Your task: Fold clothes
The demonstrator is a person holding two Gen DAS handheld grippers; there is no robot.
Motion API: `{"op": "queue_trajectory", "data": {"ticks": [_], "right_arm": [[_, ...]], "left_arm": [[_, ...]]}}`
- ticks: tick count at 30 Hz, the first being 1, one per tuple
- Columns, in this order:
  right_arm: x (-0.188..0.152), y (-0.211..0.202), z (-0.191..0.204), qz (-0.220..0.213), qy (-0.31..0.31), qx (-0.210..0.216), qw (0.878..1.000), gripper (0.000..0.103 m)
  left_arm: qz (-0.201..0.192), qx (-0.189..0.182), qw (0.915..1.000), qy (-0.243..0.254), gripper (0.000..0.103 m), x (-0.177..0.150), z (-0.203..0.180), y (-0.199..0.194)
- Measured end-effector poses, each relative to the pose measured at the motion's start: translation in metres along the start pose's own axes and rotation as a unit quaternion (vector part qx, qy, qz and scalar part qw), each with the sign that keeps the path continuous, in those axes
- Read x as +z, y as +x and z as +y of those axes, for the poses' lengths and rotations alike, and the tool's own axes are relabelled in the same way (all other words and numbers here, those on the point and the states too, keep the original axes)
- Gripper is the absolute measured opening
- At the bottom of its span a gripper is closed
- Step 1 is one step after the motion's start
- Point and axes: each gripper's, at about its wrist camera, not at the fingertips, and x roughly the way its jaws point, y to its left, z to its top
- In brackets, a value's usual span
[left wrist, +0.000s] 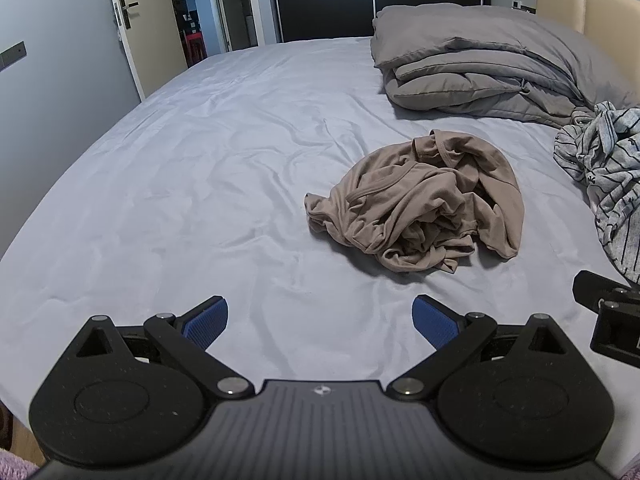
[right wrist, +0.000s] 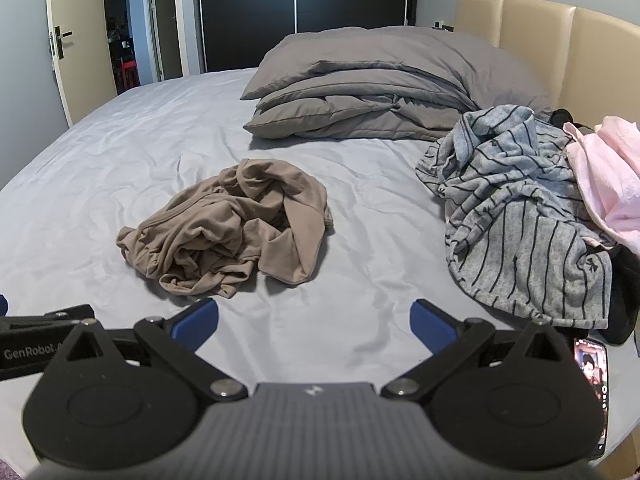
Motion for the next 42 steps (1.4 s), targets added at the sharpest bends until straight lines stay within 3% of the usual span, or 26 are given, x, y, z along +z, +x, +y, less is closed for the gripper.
{"op": "queue_trajectory", "data": {"ticks": [6,11,17,42], "right_arm": [[0.0006,-0.0001,-0.0019,0.000,-0.001,0.002,1.000,0.103],[0.0014,-0.0012,-0.0041,-0.001,-0.006,0.005,1.000,0.103],[0.0018,-0.0006,-0.0037,0.000,-0.003,0.008,1.000,0.103],[0.0012,0.0012,-0.0005,0.001,-0.013,0.017,1.000,0.103]], "left_arm": [[-0.003,0.013,0.9998,0.016,0.101,-0.0041,-0.0066,0.0005],[0.000,0.000,1.0000,0.006,0.100,-0.0003,-0.0025,0.0000],[-0.001,0.011,0.9999,-0.001,0.099,-0.0009,-0.0034,-0.0005],[-0.003,-0.007,0.9999,-0.008,0.099,-0.0004,-0.0053,-0.0021]]}}
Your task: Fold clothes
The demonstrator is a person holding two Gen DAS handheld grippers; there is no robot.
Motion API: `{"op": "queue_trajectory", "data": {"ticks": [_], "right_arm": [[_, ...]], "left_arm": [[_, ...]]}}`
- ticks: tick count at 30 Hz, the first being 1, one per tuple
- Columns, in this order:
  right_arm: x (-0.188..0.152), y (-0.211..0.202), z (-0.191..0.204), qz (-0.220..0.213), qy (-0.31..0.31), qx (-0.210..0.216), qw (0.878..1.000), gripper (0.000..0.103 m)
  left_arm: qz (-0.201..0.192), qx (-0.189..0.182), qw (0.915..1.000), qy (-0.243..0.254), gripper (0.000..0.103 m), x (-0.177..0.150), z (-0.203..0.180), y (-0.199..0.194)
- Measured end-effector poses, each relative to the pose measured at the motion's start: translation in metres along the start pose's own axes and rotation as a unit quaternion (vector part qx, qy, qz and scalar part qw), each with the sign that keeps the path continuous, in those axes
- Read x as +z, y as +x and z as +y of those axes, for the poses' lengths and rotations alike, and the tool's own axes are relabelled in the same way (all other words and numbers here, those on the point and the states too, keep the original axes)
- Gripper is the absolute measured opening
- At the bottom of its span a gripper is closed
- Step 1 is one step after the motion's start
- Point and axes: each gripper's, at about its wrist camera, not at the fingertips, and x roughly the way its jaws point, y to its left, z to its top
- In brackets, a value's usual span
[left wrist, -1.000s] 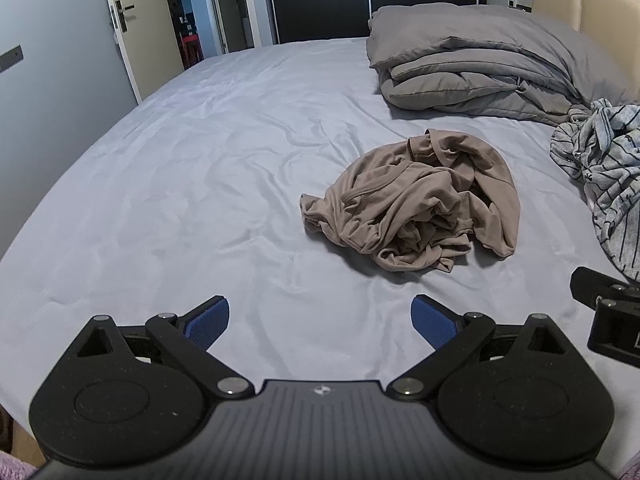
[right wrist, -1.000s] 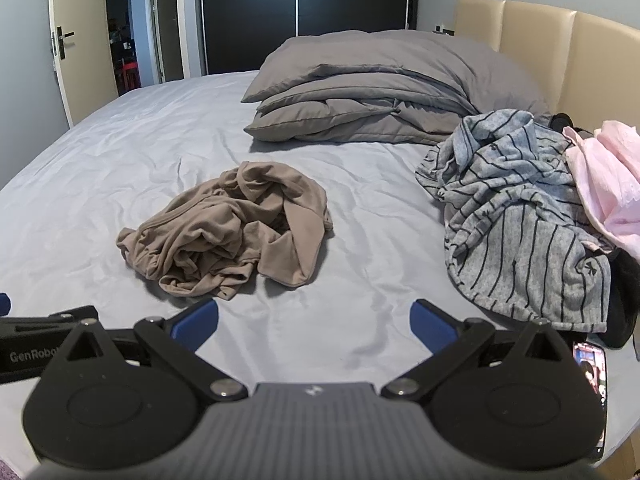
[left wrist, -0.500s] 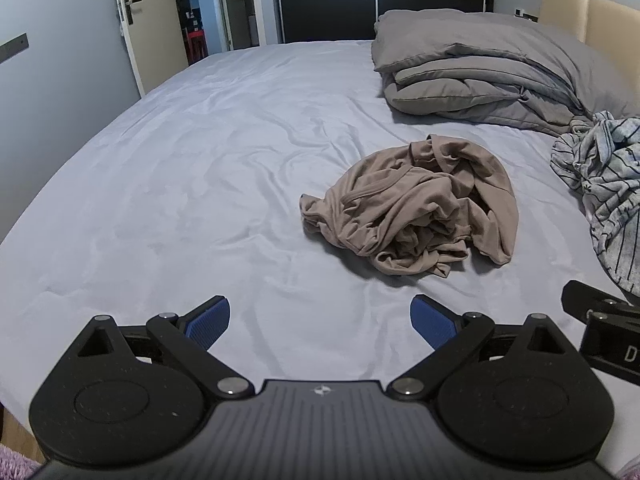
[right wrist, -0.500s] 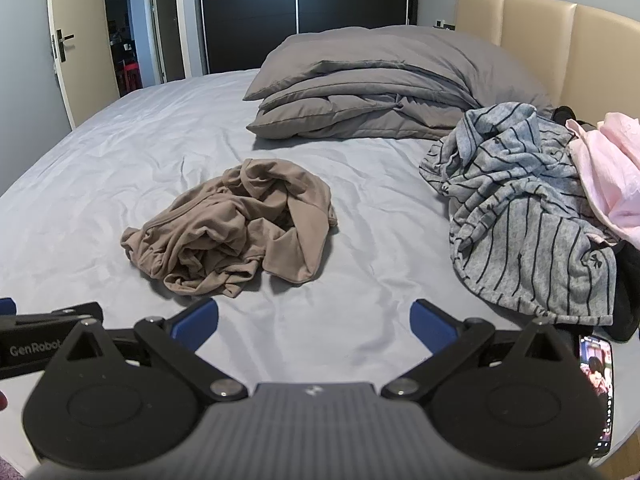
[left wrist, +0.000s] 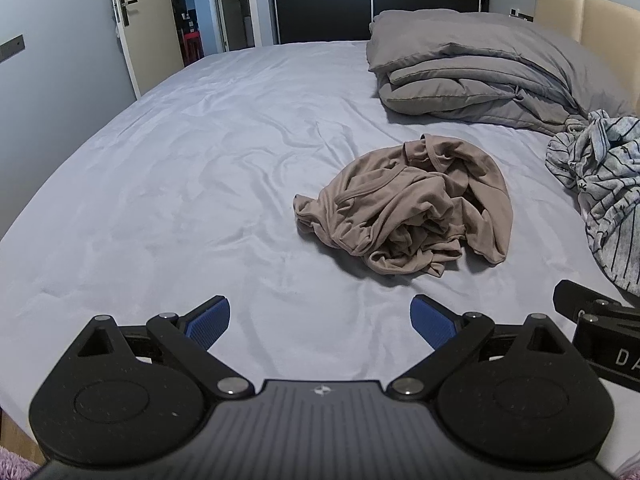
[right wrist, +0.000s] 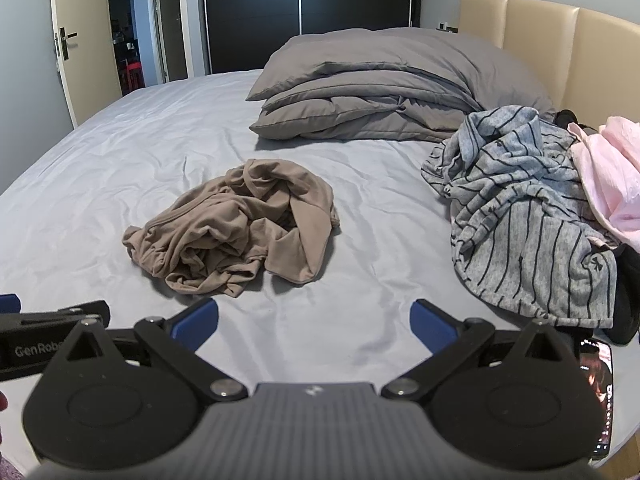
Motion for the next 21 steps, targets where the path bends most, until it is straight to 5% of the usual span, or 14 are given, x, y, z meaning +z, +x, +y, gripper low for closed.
{"op": "queue_trajectory", "data": {"ticks": [21], "right_arm": [[-0.0048,0.0009,0.0000,0.003,0.004,-0.008,1.000,0.103]], "left_arm": [[0.002,0.007,0.9999,0.009,0.099,-0.0038,-0.0016,0.0037]]}}
